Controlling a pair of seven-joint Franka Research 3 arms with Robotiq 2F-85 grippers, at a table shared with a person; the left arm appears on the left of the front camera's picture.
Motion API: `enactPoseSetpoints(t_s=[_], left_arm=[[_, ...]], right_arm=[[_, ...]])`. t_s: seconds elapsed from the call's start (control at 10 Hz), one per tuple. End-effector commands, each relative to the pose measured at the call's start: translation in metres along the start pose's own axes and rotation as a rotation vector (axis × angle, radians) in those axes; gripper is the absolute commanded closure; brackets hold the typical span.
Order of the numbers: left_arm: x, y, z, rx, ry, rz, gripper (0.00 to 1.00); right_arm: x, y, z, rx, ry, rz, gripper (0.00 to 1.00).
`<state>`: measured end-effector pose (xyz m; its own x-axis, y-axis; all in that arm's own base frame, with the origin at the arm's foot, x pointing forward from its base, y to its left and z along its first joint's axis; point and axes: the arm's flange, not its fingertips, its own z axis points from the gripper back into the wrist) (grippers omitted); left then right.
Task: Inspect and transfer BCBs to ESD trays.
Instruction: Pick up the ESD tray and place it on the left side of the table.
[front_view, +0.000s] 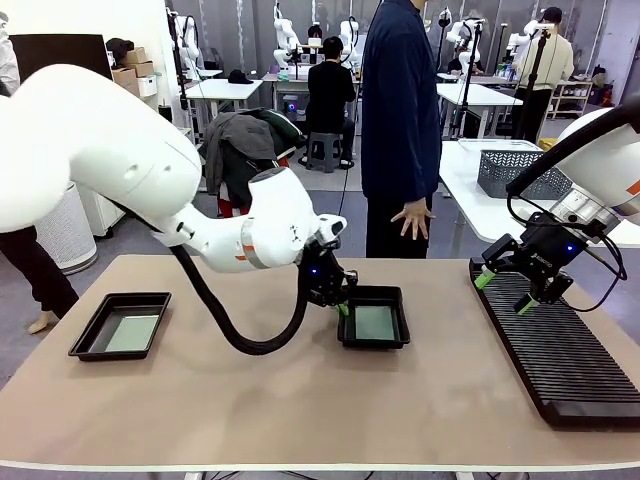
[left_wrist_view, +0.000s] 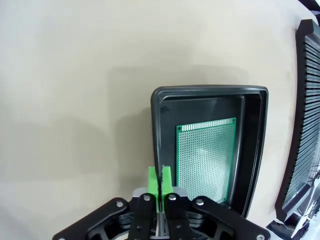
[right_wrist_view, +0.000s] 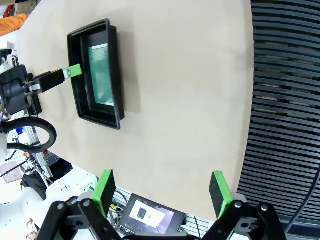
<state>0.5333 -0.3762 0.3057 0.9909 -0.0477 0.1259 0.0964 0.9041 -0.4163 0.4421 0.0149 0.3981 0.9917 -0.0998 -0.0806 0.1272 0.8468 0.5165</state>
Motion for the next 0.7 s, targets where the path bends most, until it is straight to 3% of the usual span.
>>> enactPoseSetpoints(t_s=[0.0, 0.6], left_arm=[[-0.020, 0.027, 0.030, -0.054, -0.022, 0.001, 0.96], [-0.027, 0.095, 0.106, -0.032, -0.040, -0.003, 0.96]], right_arm=[[0.000, 0.001, 0.000, -0.003, -0.019, -0.016, 0.00], [0.000, 0.001, 0.000, -0.003, -0.019, -0.016, 0.00]])
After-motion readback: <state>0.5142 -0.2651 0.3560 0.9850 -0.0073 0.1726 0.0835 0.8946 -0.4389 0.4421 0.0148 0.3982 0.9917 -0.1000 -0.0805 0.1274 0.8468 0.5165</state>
